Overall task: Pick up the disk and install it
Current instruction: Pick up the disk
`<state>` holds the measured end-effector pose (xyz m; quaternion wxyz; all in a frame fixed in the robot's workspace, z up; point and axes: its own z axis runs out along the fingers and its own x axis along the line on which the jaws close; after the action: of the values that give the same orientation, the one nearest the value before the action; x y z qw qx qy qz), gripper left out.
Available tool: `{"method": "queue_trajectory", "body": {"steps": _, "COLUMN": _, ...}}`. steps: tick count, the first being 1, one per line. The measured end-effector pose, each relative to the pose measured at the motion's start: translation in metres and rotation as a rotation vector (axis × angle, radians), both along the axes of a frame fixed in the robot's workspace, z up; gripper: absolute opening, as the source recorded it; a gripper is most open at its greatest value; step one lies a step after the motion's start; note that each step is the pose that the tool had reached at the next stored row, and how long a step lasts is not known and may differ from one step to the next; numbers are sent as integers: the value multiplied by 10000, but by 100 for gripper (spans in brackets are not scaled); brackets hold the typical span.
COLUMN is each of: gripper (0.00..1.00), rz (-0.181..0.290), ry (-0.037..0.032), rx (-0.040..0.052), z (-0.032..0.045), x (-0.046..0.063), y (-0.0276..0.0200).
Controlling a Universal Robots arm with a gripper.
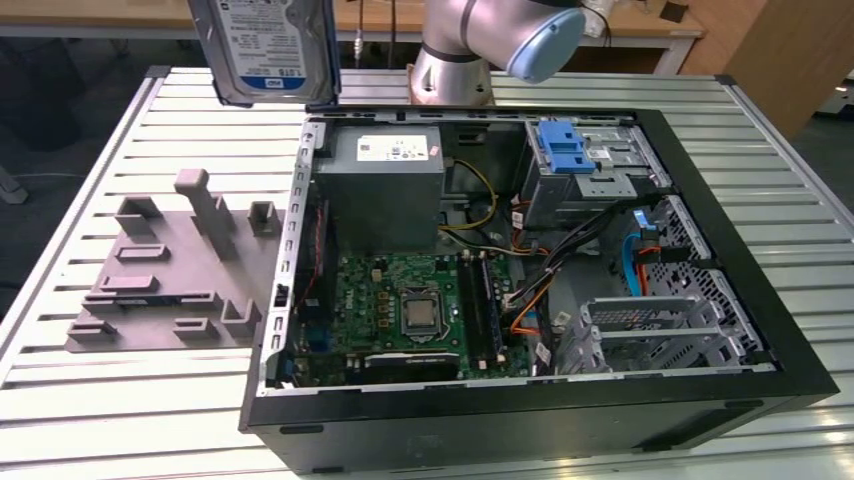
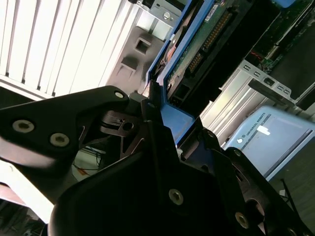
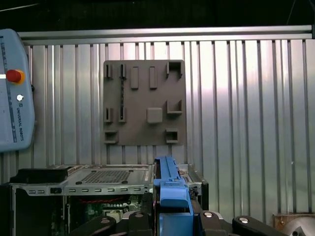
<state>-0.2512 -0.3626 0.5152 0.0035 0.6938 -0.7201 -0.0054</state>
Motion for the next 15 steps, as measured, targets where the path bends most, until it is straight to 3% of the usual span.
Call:
{"method": "queue_trajectory", "body": {"steps": 4, "gripper": 36, "rz": -1, "ry": 1, "rx": -1, "z": 0, "x": 60, "y": -26}}
{"method": "queue_trajectory", "body": {"steps": 15, "gripper": 36, "rz": 0, "ry": 1, "rx": -2, "z": 0, "x": 308, "y": -33}}
